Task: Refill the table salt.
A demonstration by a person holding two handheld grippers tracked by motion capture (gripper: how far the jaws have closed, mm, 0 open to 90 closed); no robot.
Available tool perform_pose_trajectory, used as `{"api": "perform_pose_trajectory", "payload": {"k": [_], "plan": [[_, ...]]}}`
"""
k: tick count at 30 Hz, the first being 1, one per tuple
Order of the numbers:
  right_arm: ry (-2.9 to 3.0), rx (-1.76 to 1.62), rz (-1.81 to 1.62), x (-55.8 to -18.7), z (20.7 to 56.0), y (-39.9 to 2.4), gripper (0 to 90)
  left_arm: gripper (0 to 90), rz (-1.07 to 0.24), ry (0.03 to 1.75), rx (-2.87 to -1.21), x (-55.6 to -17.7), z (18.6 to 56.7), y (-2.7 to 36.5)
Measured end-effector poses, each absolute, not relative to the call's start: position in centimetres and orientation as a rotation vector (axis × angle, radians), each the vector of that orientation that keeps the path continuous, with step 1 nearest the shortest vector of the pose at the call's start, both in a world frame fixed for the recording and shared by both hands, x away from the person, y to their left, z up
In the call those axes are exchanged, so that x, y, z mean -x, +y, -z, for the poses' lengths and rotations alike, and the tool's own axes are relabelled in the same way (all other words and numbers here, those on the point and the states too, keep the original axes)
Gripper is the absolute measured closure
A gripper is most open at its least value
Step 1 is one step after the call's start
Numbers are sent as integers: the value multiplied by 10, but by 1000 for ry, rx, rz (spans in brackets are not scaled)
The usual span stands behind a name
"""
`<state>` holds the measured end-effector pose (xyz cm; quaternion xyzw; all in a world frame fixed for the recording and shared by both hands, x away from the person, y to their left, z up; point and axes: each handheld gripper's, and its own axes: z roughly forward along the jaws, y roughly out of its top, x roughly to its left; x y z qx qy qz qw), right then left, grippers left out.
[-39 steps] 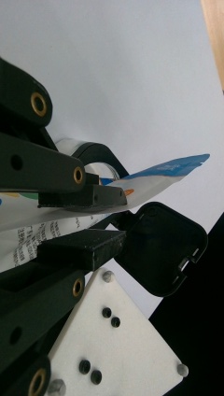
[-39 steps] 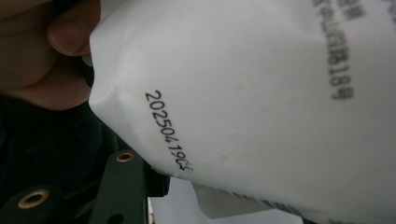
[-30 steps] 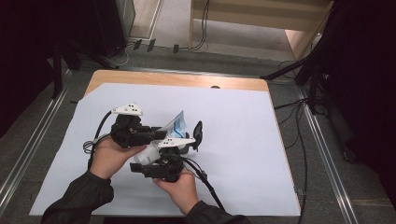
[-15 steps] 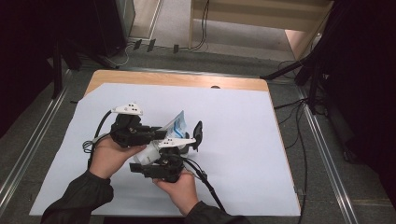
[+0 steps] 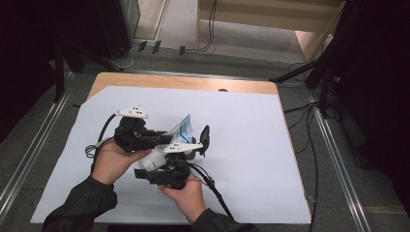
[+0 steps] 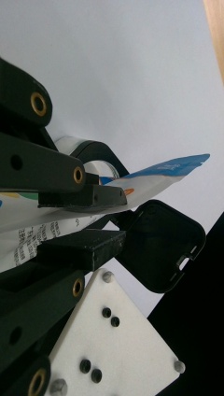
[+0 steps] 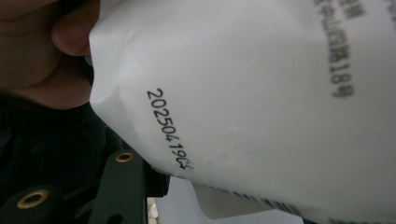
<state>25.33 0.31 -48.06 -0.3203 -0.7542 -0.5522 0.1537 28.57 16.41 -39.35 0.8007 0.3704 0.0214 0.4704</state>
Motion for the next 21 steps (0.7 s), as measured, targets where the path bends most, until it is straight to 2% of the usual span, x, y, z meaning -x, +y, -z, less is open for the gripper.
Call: {"api": "perform_pose_trajectory", "payload": {"k": [21], "plan": [[-2154, 921, 1590, -253, 479, 2, 518, 784, -42, 913, -1980, -287, 390, 161]]}}
